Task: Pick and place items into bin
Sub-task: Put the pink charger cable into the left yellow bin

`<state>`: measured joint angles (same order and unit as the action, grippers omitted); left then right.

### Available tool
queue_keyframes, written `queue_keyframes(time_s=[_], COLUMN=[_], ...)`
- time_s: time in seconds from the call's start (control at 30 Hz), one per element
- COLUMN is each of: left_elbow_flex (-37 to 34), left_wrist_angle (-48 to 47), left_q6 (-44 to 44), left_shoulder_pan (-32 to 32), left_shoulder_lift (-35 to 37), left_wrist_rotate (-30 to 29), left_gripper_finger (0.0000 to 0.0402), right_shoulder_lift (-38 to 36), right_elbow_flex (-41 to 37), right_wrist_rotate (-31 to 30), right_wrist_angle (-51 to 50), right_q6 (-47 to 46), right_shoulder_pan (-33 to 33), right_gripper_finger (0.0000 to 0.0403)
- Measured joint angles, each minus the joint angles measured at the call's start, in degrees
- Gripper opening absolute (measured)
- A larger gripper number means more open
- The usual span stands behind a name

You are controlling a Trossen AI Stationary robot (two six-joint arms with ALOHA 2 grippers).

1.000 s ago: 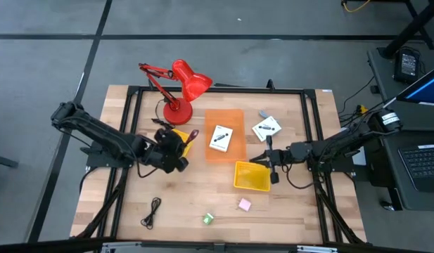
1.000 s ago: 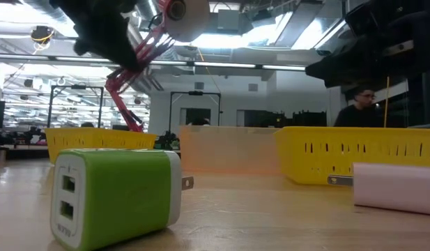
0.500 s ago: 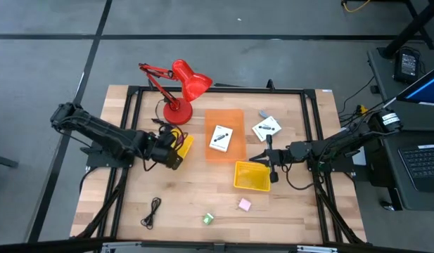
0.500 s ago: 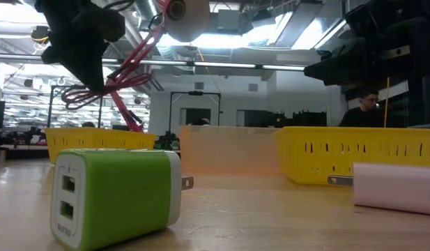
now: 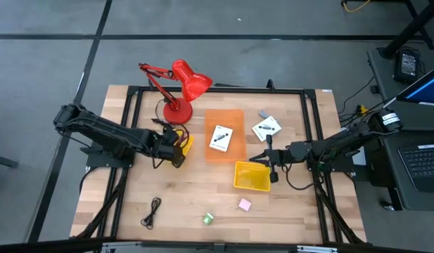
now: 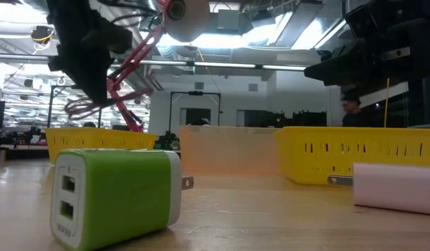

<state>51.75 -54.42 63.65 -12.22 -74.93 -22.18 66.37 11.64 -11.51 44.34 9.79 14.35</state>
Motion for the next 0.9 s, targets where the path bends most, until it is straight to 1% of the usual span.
queue_keyframes(time_s=[0.17,0.43,0.63,0.77,0.9], left_elbow_flex=[0.00,-0.02,-0.02,-0.02,-0.04], left_wrist_angle=[-0.03,0.20,-0.16,-0.12,-0.16], left_q6=[-3.14,-8.40,-9.61,-11.82,-11.94], left_shoulder_pan=[1.27,3.55,4.23,4.23,4.28], left_shoulder_lift=[-2.70,-4.21,-5.25,-6.09,-6.58], left_wrist_rotate=[2.88,2.78,3.11,6.77,6.07], left_gripper_finger=[0.0008,0.0008,0.0008,0.0008,0.0008], right_shoulder_lift=[0.00,0.00,-0.02,-0.02,-0.02], right_elbow_flex=[0.00,0.00,0.00,0.00,0.00], right_wrist_rotate=[0.00,0.00,0.00,0.00,-0.04], right_wrist_angle=[-0.07,-0.59,-1.21,-1.73,-2.19], right_q6=[0.19,0.89,1.00,1.00,1.00], right_shoulder_pan=[0.00,0.00,0.00,0.00,0.00], right_gripper_finger=[0.0000,0.0000,0.0000,0.0000,0.0000])
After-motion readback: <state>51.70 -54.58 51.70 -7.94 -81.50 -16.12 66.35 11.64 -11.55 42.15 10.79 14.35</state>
